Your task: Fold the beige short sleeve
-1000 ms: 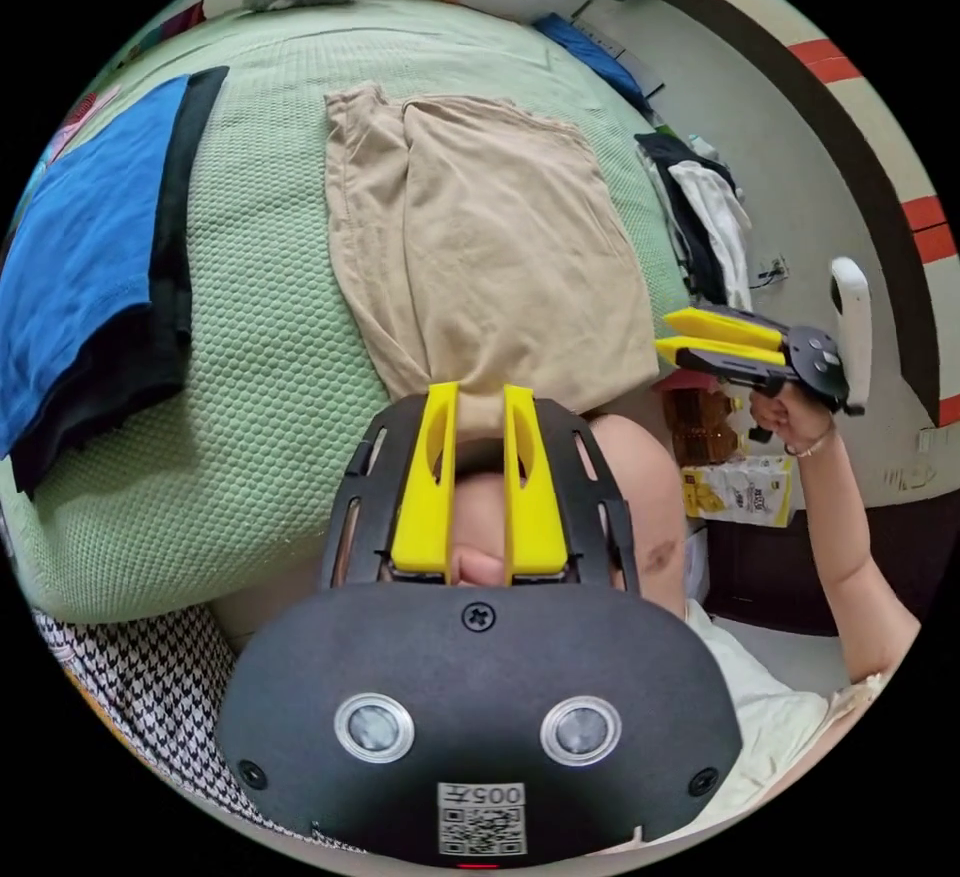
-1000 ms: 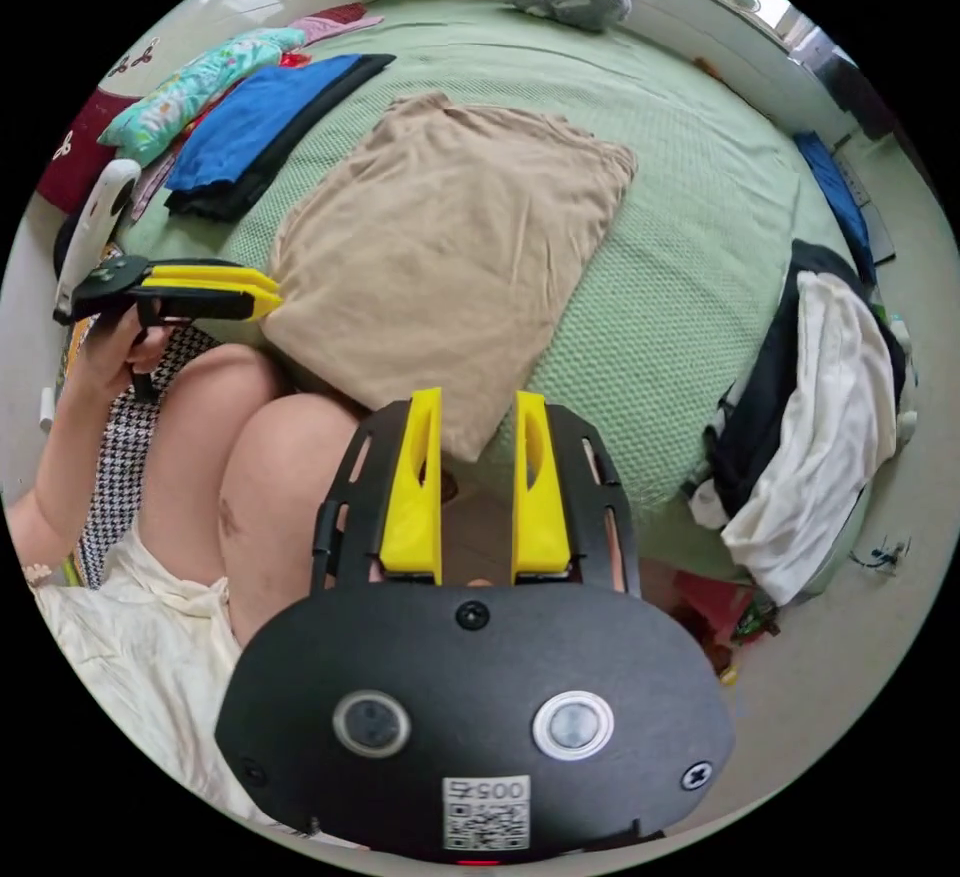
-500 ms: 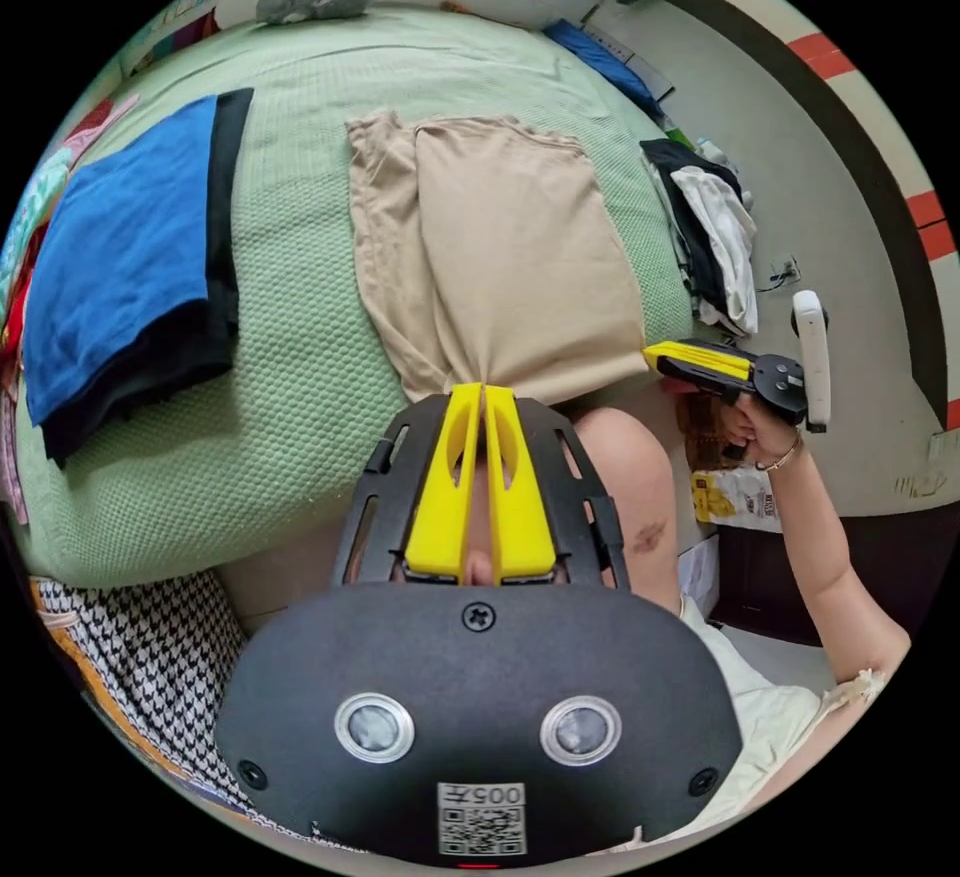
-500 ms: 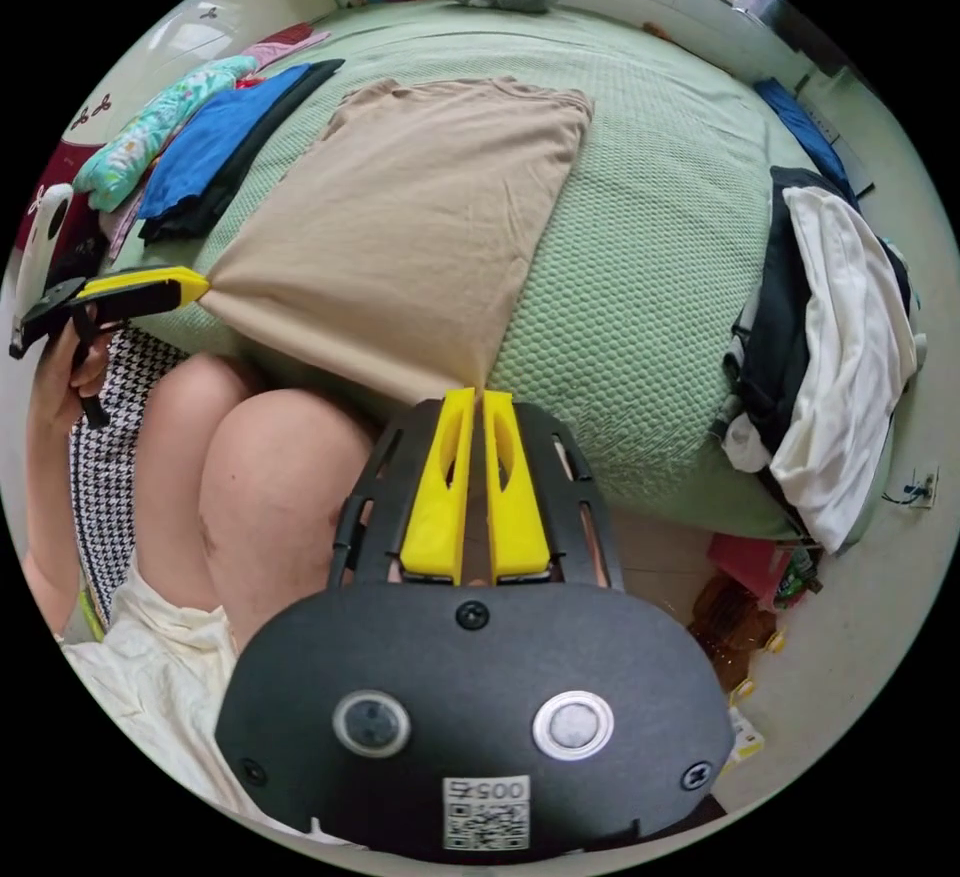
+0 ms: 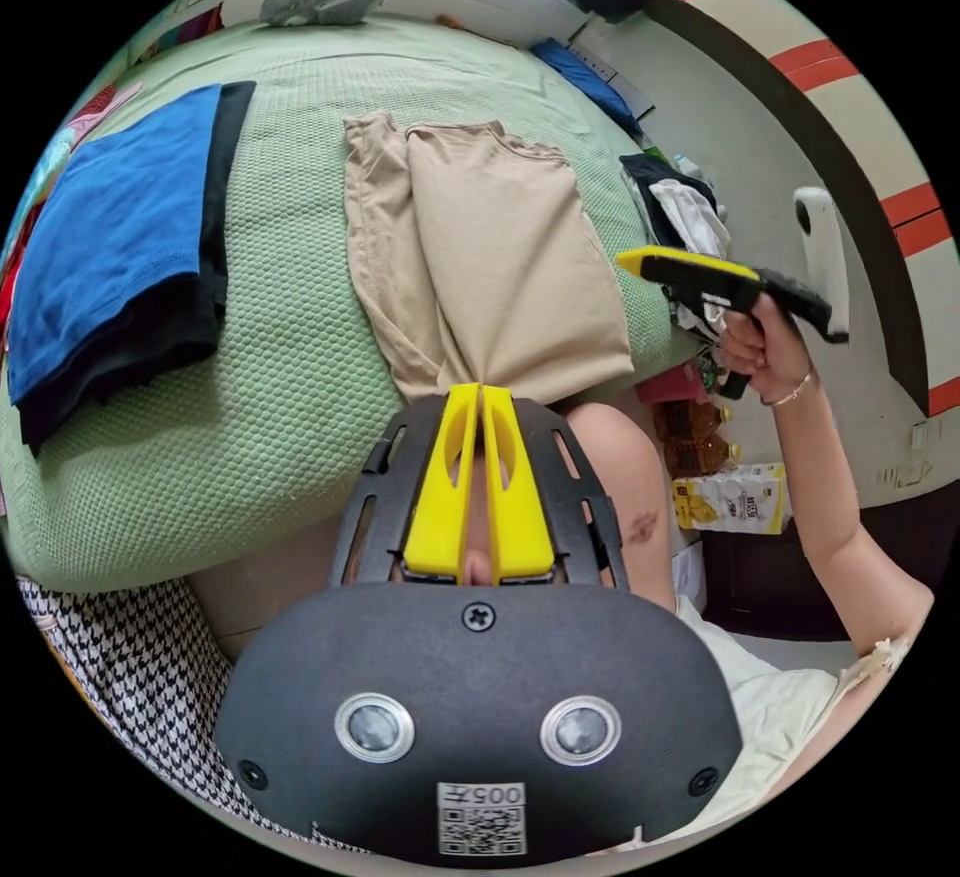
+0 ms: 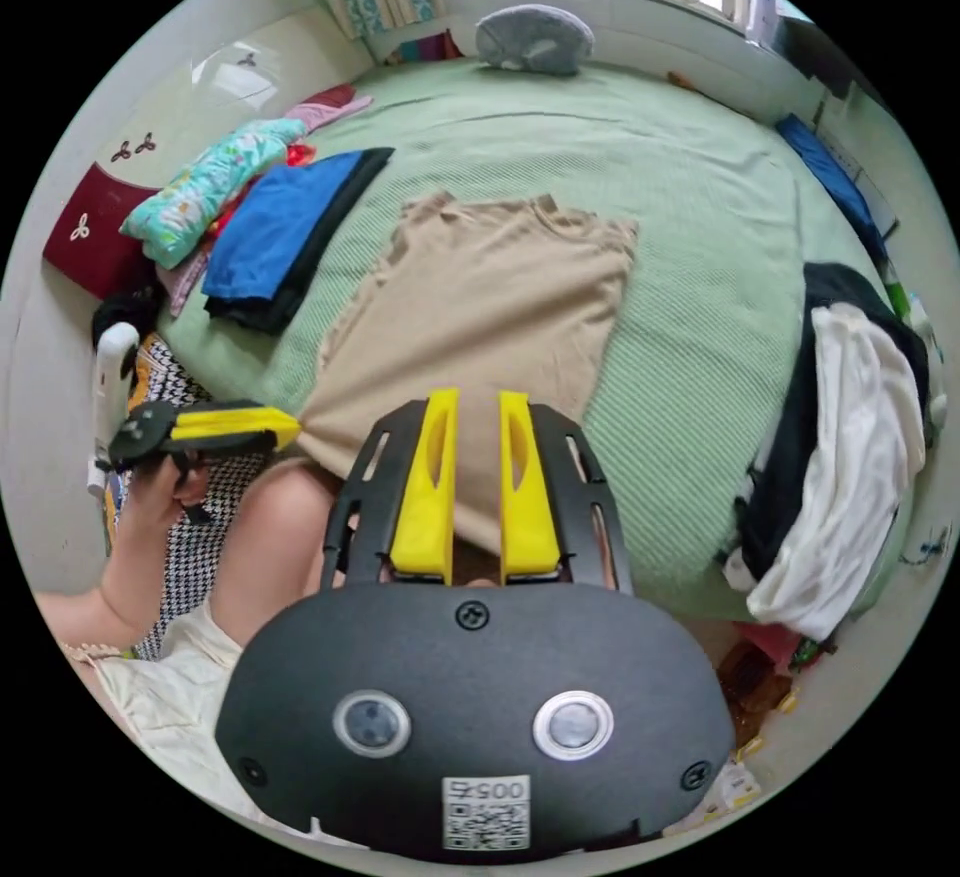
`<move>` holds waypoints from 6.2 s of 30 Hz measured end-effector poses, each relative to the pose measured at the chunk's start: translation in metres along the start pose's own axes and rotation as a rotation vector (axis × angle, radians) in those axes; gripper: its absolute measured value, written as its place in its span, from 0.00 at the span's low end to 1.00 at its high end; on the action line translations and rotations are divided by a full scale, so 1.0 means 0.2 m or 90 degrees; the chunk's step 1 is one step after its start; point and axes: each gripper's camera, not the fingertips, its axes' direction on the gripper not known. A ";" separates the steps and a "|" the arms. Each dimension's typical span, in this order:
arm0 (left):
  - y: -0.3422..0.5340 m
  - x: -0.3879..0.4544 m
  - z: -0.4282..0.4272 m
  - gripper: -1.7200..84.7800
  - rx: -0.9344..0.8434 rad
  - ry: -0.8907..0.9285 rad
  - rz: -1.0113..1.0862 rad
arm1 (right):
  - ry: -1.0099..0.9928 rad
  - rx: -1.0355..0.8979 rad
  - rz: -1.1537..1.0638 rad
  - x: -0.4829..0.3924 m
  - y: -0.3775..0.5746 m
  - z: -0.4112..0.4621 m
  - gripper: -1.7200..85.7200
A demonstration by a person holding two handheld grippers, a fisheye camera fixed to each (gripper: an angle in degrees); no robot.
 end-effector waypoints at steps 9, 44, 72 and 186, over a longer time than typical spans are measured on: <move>0.03 -0.02 -0.02 0.02 0.005 0.018 0.021 | 0.083 -0.042 0.010 -0.27 -0.74 0.35 0.11; 0.11 -0.17 -0.09 0.12 0.027 0.045 -0.062 | 0.061 -0.104 0.015 -0.38 -1.05 0.38 0.18; -0.05 0.72 -0.30 0.06 0.073 0.059 0.155 | 0.041 0.050 0.144 0.25 -0.68 -0.59 0.01; -1.14 2.22 0.91 0.08 0.013 0.074 0.219 | 0.238 0.056 0.272 1.34 0.54 -1.64 0.12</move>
